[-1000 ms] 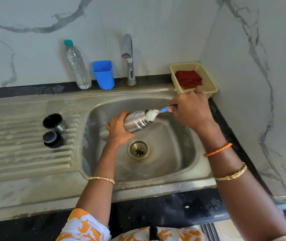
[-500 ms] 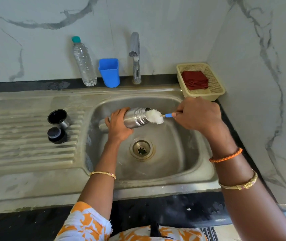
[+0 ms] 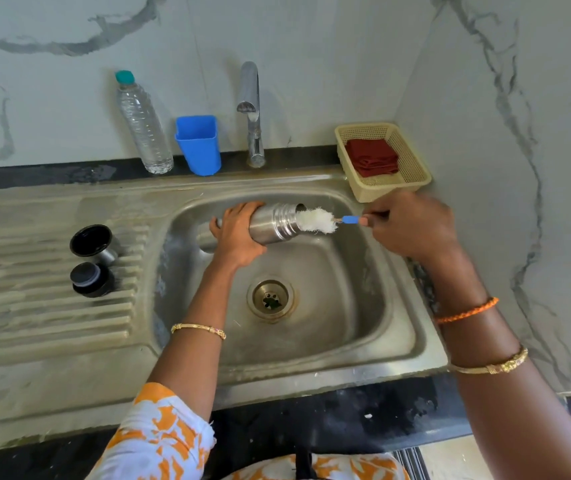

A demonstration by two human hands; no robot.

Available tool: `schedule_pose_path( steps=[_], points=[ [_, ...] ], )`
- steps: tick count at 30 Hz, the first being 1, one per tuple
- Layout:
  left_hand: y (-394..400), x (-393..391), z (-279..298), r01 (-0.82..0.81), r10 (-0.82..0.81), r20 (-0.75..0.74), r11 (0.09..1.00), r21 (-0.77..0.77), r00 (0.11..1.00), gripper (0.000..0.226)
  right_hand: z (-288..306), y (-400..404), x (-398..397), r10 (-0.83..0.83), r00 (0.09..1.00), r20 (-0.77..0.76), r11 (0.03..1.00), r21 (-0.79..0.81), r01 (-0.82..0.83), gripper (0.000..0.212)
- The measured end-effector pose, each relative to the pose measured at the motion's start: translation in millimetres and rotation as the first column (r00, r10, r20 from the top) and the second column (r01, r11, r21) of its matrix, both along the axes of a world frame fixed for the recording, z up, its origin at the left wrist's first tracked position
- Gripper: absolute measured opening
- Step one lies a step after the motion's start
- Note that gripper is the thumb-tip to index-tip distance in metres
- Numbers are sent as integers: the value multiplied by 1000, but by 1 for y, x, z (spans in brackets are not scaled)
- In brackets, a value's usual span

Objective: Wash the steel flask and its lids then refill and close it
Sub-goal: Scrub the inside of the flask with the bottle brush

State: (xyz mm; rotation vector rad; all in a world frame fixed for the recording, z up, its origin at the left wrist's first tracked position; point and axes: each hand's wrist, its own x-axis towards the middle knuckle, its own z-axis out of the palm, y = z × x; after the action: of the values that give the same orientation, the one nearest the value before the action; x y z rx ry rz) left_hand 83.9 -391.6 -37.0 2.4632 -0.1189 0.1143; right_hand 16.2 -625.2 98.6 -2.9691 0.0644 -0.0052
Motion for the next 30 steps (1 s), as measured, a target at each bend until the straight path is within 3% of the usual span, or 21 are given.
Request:
schedule_pose_path(
  steps=[23, 27, 30],
  points=[
    [8, -16, -20, 68, -75, -71, 993, -96, 995, 78, 9, 10, 2, 50, 987, -153, 986, -149, -73, 27],
    [6, -24, -30, 32, -43, -102, 994, -101, 994, 79, 8, 16, -3, 68, 995, -74, 975, -206, -82, 46],
    [6, -24, -33, 25, -41, -131, 992, -122, 991, 83, 12, 24, -13, 113, 994, -8, 959, -262, -111, 49]
  ],
)
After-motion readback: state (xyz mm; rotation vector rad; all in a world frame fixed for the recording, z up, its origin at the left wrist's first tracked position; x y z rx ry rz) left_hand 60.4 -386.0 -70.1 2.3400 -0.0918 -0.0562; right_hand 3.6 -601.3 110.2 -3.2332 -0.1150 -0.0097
